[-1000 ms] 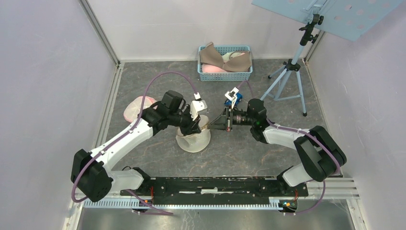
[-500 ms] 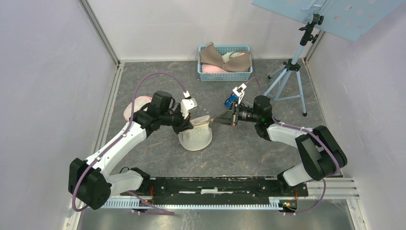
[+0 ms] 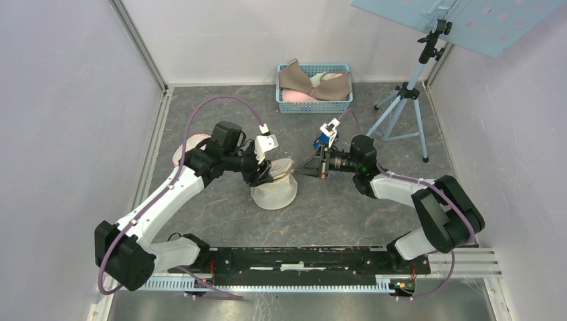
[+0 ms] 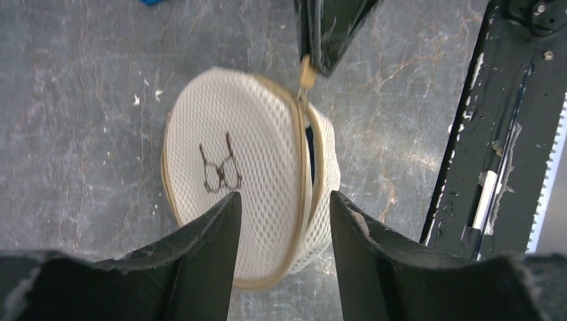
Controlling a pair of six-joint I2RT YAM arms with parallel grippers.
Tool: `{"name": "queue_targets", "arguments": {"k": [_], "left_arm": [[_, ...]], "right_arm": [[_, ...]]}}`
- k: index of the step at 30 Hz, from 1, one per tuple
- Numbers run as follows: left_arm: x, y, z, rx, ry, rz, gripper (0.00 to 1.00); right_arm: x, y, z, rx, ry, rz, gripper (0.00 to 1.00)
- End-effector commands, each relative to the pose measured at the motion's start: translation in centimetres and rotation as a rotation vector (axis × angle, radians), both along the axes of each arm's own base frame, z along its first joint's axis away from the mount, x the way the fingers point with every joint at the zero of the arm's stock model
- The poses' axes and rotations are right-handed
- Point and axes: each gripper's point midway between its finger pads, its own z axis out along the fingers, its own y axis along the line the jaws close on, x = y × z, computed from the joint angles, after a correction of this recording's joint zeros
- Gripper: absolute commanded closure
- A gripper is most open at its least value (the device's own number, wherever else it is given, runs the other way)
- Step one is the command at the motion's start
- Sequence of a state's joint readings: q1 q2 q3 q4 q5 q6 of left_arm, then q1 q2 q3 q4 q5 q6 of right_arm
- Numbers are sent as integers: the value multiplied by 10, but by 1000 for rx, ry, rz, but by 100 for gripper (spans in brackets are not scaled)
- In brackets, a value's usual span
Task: Unzip the laundry bag and remove the bra
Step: Unzip the laundry bag at the center of the board.
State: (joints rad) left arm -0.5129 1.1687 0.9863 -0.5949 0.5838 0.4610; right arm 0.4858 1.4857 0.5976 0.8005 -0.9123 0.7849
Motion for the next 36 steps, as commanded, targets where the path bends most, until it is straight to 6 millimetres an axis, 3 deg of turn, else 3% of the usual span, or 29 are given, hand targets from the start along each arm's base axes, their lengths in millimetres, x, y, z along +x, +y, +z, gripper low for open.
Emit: {"name": "queue_targets", "arguments": {"k": [1, 8, 10, 16, 20, 28, 31, 36], "left_arm": [[1, -19, 19, -22, -25, -53, 41], [1, -40, 8, 5, 12, -75, 49], [3, -38, 5, 18, 8, -67, 55], [1, -26, -3, 53, -22, -50, 89], [2, -14, -8, 60, -33, -24, 98], [6, -3, -14, 70, -32, 8, 94], [7, -5, -8, 54, -31, 7, 74], [2, -22, 22, -30, -26, -22, 45]], "right_arm": [[-7, 9, 16, 38, -63, 29, 100], [-9, 14, 16, 38, -62, 42, 100], [-10, 14, 16, 35, -69, 46, 100], [-3, 8, 11, 14, -71, 23, 100], [8, -2, 10, 8, -74, -13, 100], [14, -10, 8, -3, -75, -33, 100], [14, -10, 10, 3, -73, -35, 100], [8, -9, 11, 19, -58, -26, 100]]}}
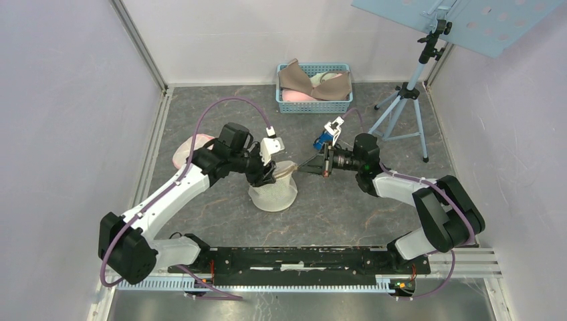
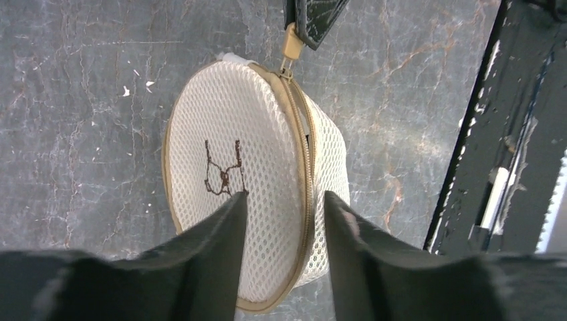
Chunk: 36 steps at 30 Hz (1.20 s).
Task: Unzip the laundry bag and remove the bra
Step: Unzip the laundry bag at the center of the board.
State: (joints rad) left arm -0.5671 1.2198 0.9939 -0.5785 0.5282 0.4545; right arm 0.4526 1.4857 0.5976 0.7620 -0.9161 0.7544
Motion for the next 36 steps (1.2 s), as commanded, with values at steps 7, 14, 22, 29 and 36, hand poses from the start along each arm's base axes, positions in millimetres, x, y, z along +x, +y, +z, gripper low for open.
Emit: {"name": "queue_targets", "arguments": {"k": [7, 14, 22, 29, 36], "left_arm": [[6, -29, 28, -63, -10, -11, 41], [13, -39, 13, -41, 30, 9, 62], [4, -21, 2, -10, -10, 30, 98], [3, -17, -6, -21, -17, 72, 98], [-10, -21, -2, -39, 24, 30, 58]], "right_arm": [[-5, 4, 20, 55, -60, 19, 100], [-6, 5, 21, 48, -65, 26, 100], [24, -10, -4, -63, -65, -56, 100], [41, -9, -16, -122, -60, -82, 100], [57, 4, -6, -121, -96, -48, 100]]}}
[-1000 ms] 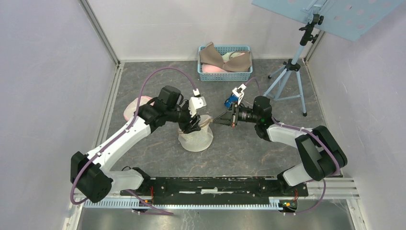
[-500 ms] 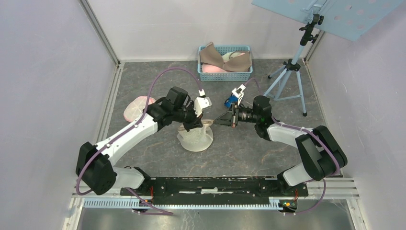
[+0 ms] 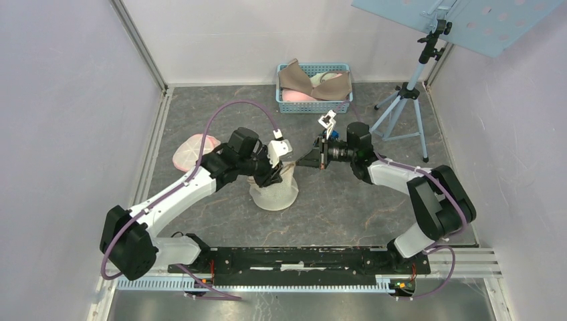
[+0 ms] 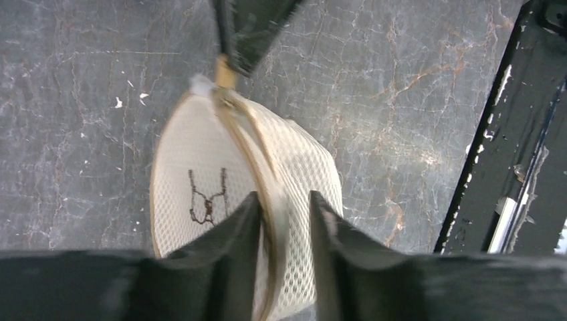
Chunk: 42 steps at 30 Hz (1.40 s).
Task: Unzip the laundry bag and remove the bra
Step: Unzip the laundry bag at the center of the board.
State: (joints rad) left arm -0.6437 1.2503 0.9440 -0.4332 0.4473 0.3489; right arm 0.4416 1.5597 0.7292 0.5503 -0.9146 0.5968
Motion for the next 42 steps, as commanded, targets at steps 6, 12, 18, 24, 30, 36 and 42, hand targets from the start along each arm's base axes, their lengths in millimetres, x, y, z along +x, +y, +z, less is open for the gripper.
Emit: {"name": "queue_targets", "arguments": {"k": [6, 12, 18, 24, 30, 36, 42], "left_arm": [[-8, 25, 21, -92, 78, 18, 45], [-8, 54, 43, -172, 8, 32, 35], [-1, 93, 24, -134, -61, 68, 34], [-22, 111, -18, -16, -39, -71, 39], [-41, 109, -48, 32, -16, -164, 40], [-46, 94, -74, 98, -5, -214, 41], [-44, 56, -85, 111, 15, -221, 44]], "right_arm": [[44, 23, 13, -109, -172, 56, 100], [47, 43, 1, -268, -315, 184, 100], [53, 70, -6, -417, -528, 284, 100], [64, 89, 1, -433, -616, 276, 97], [86, 85, 51, -404, -657, 199, 58], [98, 50, 85, -321, -569, 105, 37], [65, 20, 75, -240, -358, 128, 39]]}}
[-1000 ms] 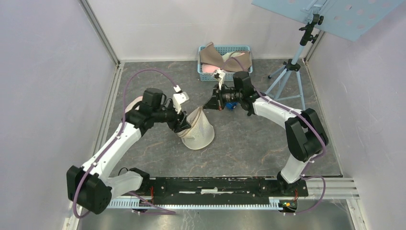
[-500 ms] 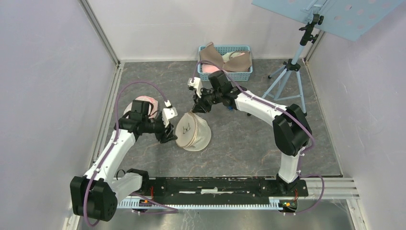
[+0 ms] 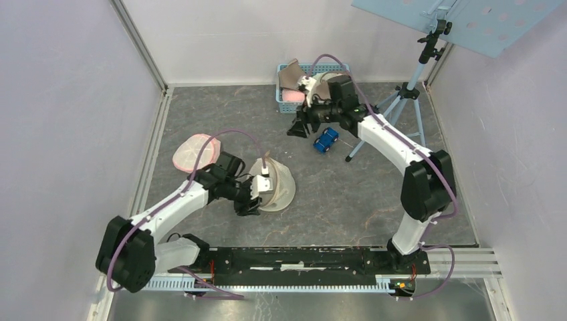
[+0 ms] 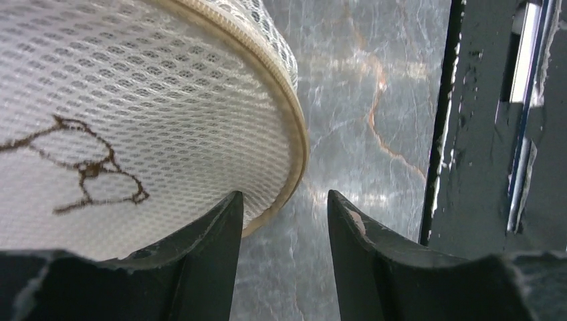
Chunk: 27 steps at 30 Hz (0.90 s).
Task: Unzip the laundry bag and remove the bra
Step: Unzip the laundry bag at the center of the board, then open the laundry bag at the center of the board.
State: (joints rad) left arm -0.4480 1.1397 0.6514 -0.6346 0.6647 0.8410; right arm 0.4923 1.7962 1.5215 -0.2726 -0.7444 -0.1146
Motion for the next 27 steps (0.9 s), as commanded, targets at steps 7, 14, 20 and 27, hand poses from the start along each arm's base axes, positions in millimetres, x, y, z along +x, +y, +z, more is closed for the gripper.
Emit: {"name": "queue_targets", "arguments": {"k": [7, 14, 20, 27], "left_arm": [[40, -70, 11, -70, 50, 207, 45], [71, -96, 34, -130, -10, 314, 40], [74, -86, 53, -104, -100, 282, 39], [64, -61, 60, -71, -286, 261, 40]], "right_arm": [[-92, -62, -46, 17, 229, -9, 40], [-111, -81, -80, -24, 299, -32, 45], [-113, -77, -87, 10, 329, -36, 46], [-115, -67, -96, 61, 411, -54, 49]]}}
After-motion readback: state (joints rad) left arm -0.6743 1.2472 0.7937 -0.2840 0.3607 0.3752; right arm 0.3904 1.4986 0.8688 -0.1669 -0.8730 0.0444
